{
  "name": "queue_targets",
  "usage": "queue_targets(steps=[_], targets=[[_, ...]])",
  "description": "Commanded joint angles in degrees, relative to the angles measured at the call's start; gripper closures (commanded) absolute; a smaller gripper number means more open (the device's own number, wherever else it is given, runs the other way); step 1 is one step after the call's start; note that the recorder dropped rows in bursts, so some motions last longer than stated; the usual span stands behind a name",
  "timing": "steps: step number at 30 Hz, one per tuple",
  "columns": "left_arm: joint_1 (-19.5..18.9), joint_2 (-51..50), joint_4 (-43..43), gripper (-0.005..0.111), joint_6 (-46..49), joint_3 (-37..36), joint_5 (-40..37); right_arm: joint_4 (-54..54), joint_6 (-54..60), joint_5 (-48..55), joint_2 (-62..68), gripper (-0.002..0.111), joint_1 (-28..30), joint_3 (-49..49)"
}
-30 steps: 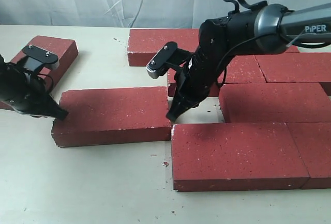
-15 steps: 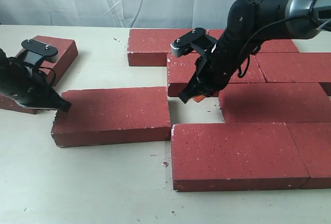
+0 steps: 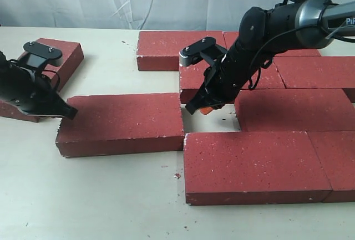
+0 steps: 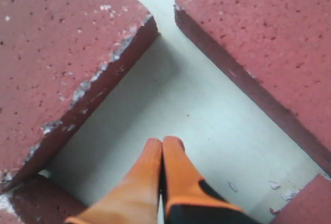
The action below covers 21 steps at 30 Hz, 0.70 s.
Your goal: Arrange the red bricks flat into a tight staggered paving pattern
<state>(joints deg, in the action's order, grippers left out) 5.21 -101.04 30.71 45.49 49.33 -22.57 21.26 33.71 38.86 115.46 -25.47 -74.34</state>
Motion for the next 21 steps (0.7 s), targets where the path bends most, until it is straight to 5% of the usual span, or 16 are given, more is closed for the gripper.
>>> queue_targets(steps=[1,16,21], targets=[[1.37,-0.35,3.99,0.107,3.01,0.29,-0.78,0.74,0.59,-0.38,-0.25,0.108,-0.19,-0.3],[2.38,-3.43,5.85,0.107,4.69,1.46,5.12,0.71,0.72,-1.77,-0.39,0.108,-0.8,-0.3],[1.07,-1.54,6.01,0.107,4.46,1.46,5.9,1.11,1.39,8.84,-7.08,0.108,-0.9,-0.3]])
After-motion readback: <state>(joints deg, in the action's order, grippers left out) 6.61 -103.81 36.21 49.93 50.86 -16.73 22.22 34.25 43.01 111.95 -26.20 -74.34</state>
